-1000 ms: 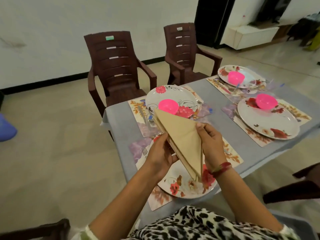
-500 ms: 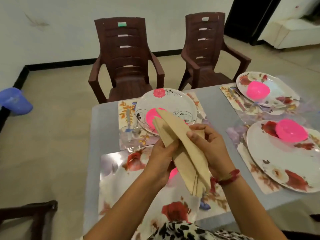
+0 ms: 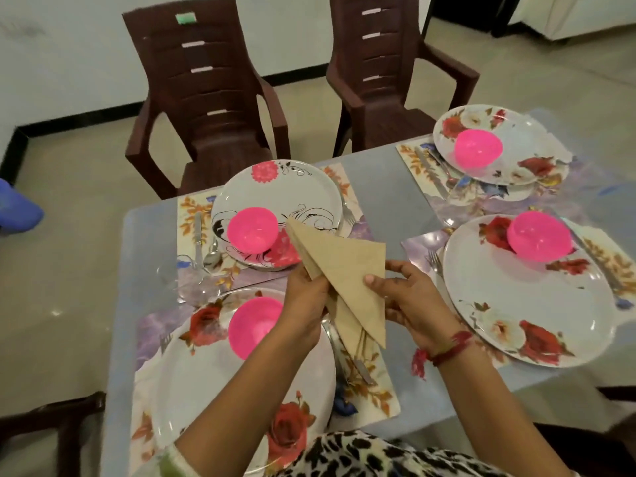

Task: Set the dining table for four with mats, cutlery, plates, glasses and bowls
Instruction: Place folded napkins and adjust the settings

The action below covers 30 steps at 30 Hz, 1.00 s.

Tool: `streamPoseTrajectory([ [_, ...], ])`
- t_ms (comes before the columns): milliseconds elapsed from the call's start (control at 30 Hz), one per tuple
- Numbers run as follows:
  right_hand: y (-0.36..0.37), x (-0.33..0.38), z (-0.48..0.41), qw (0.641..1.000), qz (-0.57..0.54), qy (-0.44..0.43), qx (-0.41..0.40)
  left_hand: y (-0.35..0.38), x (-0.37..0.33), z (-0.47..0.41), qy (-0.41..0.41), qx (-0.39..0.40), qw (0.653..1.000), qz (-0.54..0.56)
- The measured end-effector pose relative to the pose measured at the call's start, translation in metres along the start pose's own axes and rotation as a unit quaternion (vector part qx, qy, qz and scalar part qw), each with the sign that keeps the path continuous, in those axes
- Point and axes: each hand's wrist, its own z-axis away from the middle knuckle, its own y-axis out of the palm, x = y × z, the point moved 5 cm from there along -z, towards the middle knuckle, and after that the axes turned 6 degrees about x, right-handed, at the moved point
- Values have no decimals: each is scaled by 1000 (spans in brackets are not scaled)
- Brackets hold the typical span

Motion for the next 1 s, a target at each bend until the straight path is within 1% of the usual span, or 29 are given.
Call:
streamPoseTrajectory([
  [267,0,-1,20,998,33,-31,-48,-10,12,3,-25,23,999,-1],
  [333,5,-2,24,998,33,-30,-47,-16,12,3,-24,24,999,4],
  [400,7,-6,25,1000,8,-11,-24,-21,11,3,-23,24,999,12],
  [467,10,-9,27,1000,-14,21,16,-26,10,4,-24,18,999,28],
  [533,2,-10,24,998,-39,27,30,-33,11,5,-26,5,999,43],
  [633,-25,-11,10,991,-130,-7,-23,-43,12,4,-27,-25,997,75],
  [700,-43,-23,-7,985,-165,-7,-58,-49,11,0,-18,-60,992,111],
  [800,-59,-56,-35,987,-132,44,-83,-49,8,-7,4,-106,984,145],
  [900,-71,-82,-55,989,-79,88,-88,-39,4,-10,26,-134,982,133],
  [1000,-83,-94,-65,991,-11,107,-76,-22,-1,-12,51,-163,980,101],
])
